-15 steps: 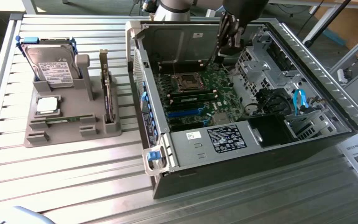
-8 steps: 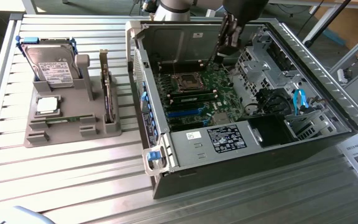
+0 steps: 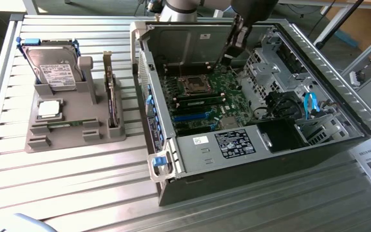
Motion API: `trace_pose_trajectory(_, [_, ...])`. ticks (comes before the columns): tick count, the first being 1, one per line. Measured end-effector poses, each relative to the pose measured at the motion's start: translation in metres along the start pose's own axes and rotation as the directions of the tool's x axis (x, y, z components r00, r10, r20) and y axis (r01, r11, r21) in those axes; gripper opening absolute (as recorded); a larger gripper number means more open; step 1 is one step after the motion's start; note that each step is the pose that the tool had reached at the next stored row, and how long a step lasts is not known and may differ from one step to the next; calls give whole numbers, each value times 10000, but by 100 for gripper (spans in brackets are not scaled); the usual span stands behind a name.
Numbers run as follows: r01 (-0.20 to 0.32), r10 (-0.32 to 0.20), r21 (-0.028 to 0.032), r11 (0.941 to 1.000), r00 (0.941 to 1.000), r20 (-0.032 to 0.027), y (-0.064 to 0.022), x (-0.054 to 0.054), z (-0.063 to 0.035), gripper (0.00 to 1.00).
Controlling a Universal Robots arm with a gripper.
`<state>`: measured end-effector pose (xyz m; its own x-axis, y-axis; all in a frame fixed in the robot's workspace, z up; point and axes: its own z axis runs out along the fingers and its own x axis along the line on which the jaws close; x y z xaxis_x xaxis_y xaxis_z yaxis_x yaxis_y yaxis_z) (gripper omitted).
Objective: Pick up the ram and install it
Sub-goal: 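Press down the ram until it locks into place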
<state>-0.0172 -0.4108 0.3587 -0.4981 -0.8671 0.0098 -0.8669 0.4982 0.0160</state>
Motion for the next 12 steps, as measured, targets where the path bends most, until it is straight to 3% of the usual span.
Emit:
trace_pose_trajectory(6, [-901,901,-9,9959,9959,14,0,0,0,10])
trace_pose_trajectory(12, [-1815,1815,-20,9834,9834,27,0,0,0,10])
